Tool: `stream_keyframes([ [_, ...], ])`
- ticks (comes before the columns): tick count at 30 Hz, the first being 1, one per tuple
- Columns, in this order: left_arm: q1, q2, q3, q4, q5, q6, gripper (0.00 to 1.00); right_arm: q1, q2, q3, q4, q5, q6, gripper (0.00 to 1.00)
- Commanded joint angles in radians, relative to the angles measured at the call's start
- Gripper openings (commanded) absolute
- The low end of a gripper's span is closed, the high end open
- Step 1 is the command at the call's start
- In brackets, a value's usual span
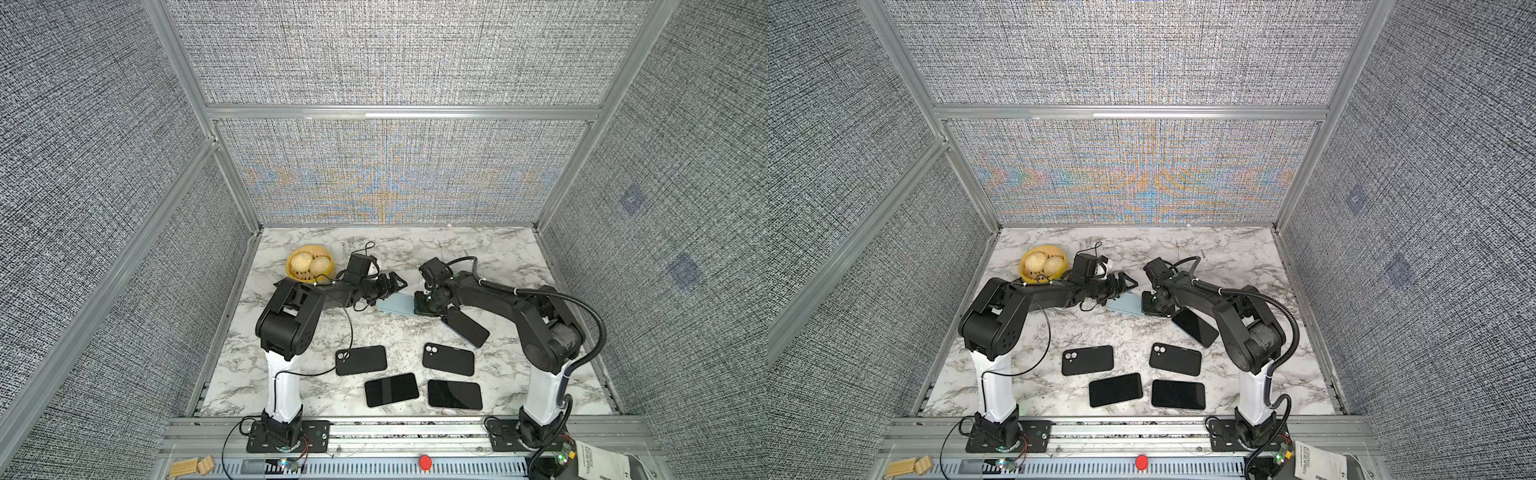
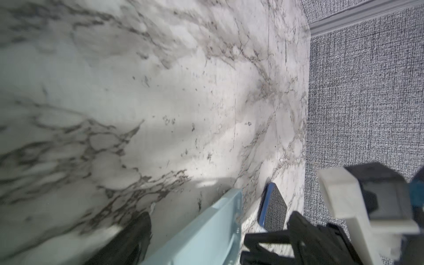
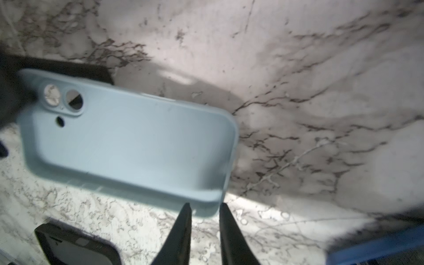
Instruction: Put the phone into the phone case
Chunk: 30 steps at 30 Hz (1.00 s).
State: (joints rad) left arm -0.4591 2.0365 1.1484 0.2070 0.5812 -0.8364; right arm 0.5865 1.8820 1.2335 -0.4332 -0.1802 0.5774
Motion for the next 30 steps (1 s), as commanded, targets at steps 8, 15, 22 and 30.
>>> stream_keyframes([
  [8, 0.075, -0.044, -0.002, -0.250, -0.200, 0.102, 0.98, -0.001, -0.101, -0.028, 0.008, -0.018, -0.067, 0.30],
  [15, 0.043, -0.162, -0.076, -0.335, -0.193, 0.107, 0.97, -0.052, 0.030, 0.139, -0.013, 0.006, -0.218, 0.32],
  [22, -0.056, -0.191, -0.126, -0.323, -0.165, 0.067, 0.98, -0.103, 0.200, 0.320, -0.045, -0.032, -0.316, 0.47],
  [30, -0.059, -0.095, -0.014, -0.345, -0.150, 0.074, 0.98, -0.124, 0.239, 0.308, -0.019, -0.106, -0.298, 0.49],
])
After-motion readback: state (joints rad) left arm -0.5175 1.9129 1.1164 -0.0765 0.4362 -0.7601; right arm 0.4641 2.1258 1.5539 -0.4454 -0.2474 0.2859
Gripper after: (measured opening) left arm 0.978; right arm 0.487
